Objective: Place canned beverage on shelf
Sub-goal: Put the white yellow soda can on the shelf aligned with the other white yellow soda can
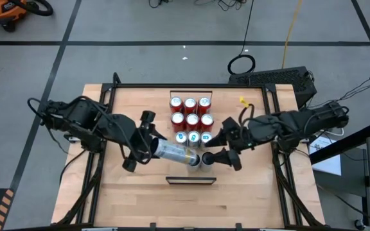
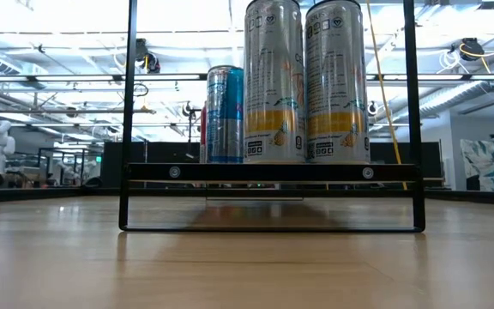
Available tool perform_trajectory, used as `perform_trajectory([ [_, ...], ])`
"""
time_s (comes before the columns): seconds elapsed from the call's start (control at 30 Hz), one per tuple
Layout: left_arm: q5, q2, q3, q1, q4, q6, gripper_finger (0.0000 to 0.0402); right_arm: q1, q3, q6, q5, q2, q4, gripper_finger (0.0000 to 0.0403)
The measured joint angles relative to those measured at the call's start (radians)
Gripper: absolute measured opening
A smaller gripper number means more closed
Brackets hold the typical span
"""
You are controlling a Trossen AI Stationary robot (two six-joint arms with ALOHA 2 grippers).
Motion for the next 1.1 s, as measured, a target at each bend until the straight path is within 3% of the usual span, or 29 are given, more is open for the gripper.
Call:
perform_trajectory([
  [0.17,0.000,0.011,0.000,-0.008,0.064,0.148,0.0243,-0.043,0.000,-0.048,-0.035,0.023,0.029,0.0351],
  [0.4,0.002,0.010,0.000,-0.010,0.147,0.283,0.0243,-0.126,0.000,-0.113,-0.237,0.070,0.040,0.0363],
  [0.7,0.011,0.010,0.000,0.002,0.150,0.290,0.0243,-0.190,0.000,-0.077,-0.514,0.146,0.203,0.0363],
  [0.9,0.001,0.010,0.000,0.002,0.136,0.289,0.0243,-0.190,0.000,-0.067,-0.558,0.204,0.250,0.0341],
  [1.1,-0.002,0.010,0.000,0.001,0.128,0.288,0.0243,-0.190,0.000,-0.083,-0.557,0.202,0.257,0.0278],
])
